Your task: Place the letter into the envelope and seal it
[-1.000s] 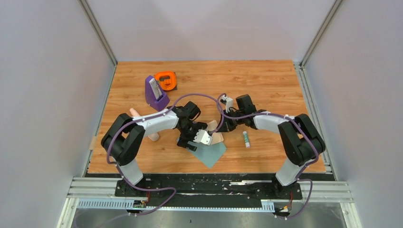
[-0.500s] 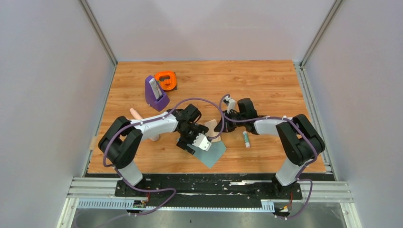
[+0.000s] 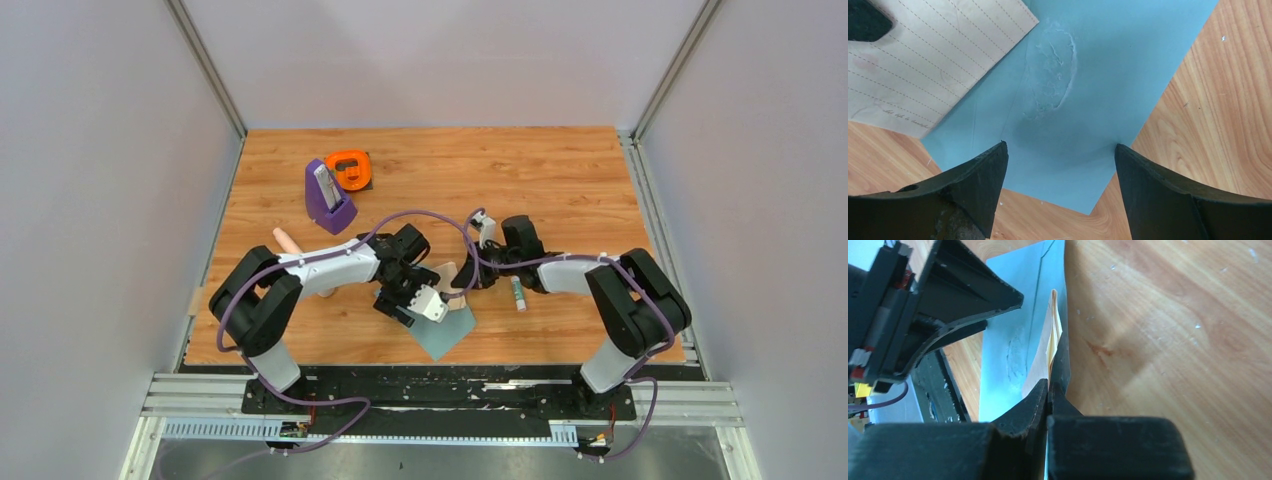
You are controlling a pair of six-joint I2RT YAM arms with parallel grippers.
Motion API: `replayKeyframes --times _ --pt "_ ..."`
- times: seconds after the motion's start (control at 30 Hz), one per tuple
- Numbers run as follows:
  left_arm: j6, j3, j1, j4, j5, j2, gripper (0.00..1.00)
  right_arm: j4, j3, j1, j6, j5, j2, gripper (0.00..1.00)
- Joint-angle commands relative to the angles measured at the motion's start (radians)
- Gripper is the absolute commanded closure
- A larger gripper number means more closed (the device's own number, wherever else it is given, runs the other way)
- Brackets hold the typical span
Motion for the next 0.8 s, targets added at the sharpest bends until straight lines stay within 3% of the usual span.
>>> replayKeyframes --times 0.0,0.17,0.3,0.4,0.53,0.67,0.77 --pt "-0.061 -0.104 -0.040 -0.058 0.013 0.078 0.16 0.031 -0.029 0.009 0.013 -0.064 -0.066 1.00" --pt "-0.036 -0.118 -0.051 -0.080 0.043 0.034 0.18 0.066 -0.060 0.009 0.057 -0.100 -0.099 1.00" --pt "-0.036 -0.112 -0.083 -0.081 0.025 0.041 0.33 0.105 -0.078 0.009 0.085 -0.074 -0.107 1.00" --pt "-0.052 -0.101 -0.091 -0.077 0.032 0.042 0.36 0.088 -0.068 0.008 0.085 0.002 -0.113 1.00" --pt "-0.120 0.009 -0.050 -0.164 0.089 0.025 0.33 0.038 -0.012 0.008 0.075 0.118 -0.102 1.00" --pt "-0.210 0.124 0.051 -0.224 0.186 -0.003 0.29 0.089 0.001 0.007 0.103 0.129 -0.085 1.00" --pt "-0.303 0.176 0.089 -0.210 0.198 -0.009 0.21 0.100 -0.011 0.007 0.099 0.120 -0.080 1.00"
